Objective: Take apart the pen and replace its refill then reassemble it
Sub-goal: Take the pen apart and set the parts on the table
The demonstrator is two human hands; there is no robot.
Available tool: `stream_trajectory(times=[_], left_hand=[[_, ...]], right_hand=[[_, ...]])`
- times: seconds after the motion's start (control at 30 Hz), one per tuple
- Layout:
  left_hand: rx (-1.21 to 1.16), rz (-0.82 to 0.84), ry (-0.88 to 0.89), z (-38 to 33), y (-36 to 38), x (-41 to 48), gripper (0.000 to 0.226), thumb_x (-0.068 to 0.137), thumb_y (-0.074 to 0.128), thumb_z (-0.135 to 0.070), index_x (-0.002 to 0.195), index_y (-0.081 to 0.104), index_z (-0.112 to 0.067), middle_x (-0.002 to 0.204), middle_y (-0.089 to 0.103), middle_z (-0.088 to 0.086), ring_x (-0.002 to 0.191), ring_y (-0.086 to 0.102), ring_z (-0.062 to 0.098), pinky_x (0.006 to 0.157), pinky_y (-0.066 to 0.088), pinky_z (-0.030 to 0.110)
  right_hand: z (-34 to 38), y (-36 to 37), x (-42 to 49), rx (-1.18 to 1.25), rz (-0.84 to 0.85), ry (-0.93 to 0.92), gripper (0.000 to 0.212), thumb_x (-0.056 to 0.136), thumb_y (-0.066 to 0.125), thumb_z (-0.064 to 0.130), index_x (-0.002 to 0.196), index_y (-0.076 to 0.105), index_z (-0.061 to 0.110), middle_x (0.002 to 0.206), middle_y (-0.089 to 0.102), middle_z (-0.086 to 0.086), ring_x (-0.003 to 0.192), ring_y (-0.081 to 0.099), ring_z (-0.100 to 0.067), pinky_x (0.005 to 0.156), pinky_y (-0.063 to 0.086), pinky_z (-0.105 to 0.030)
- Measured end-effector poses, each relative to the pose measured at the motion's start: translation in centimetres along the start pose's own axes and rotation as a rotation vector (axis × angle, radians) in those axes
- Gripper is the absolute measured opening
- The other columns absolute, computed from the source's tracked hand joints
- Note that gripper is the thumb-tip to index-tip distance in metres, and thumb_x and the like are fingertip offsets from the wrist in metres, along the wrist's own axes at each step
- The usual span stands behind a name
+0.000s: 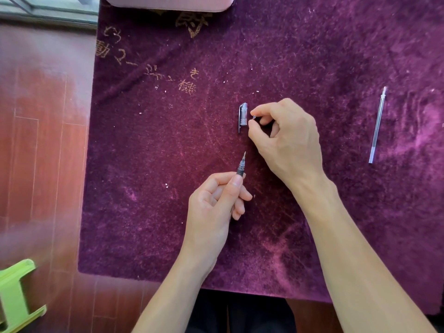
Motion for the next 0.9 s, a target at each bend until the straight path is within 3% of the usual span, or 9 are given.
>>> stream_trajectory(times=[0.3,0.4,0.57,0.77,0.9], left_hand=[[0.008,0.014,0.018,-0.2,0.1,-0.7,0.014,0.102,0.062,-0.024,0.102,0.074,-0.017,0.078,0.072,0.002,0.059,0.057,0.005,0.056,0.047,0.016],[0.023,0.019,0.026,-0.2,0.1,-0.9,0.016,0.101,0.062,-0.025,0.103,0.074,-0.015,0.078,0.073,0.002,0.059,0.057,0.005,0.057,0.048,0.015],[0.038,0.032,0.041,-0.1,0.4,-1.6,0.015,0.101,0.062,-0.026,0.102,0.075,-0.017,0.078,0.073,0.002,0.059,0.057,0.006,0.056,0.047,0.016],[0.04,0.055,0.049,0.5,1.0,-2.9,0.018,0.1,0.064,-0.029,0.104,0.075,-0.017,0.079,0.073,0.003,0.06,0.058,0.008,0.057,0.048,0.017],[0.053,0.07,0.046,1.3,1.2,-4.0,0.018,0.101,0.063,-0.027,0.106,0.074,-0.014,0.079,0.072,0.002,0.06,0.058,0.008,0.057,0.048,0.017]], right_hand=[[-0.3,-0.8,-0.4,0.021,0.005,0.016,0.02,0.094,0.076,0.021,0.114,0.08,0.018,0.096,0.071,0.002,0.069,0.057,-0.011,0.076,0.06,-0.045],[-0.5,-1.5,-1.0,0.048,-0.021,0.034,0.022,0.094,0.077,0.022,0.115,0.08,0.019,0.095,0.07,0.003,0.063,0.057,-0.011,0.076,0.06,-0.039],[-1.2,-3.5,-3.3,0.185,-0.078,0.103,0.019,0.094,0.078,0.019,0.112,0.081,0.022,0.092,0.072,0.003,0.06,0.059,-0.01,0.065,0.049,-0.01],[-1.9,-4.3,-8.7,0.48,-0.06,0.276,0.012,0.096,0.079,0.017,0.106,0.083,0.023,0.09,0.078,0.004,0.065,0.061,0.003,0.065,0.051,-0.009],[-2.8,-3.6,-12.2,0.596,0.009,0.373,0.011,0.098,0.077,0.021,0.105,0.084,0.025,0.084,0.079,0.016,0.066,0.062,0.007,0.067,0.052,-0.01]])
Point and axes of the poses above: each hand's wrist, its own x-axis towards the middle knuckle, its own y-axis out of the palm, z = x × y, the point moved 7 cm from there along x, towards the middle knuckle
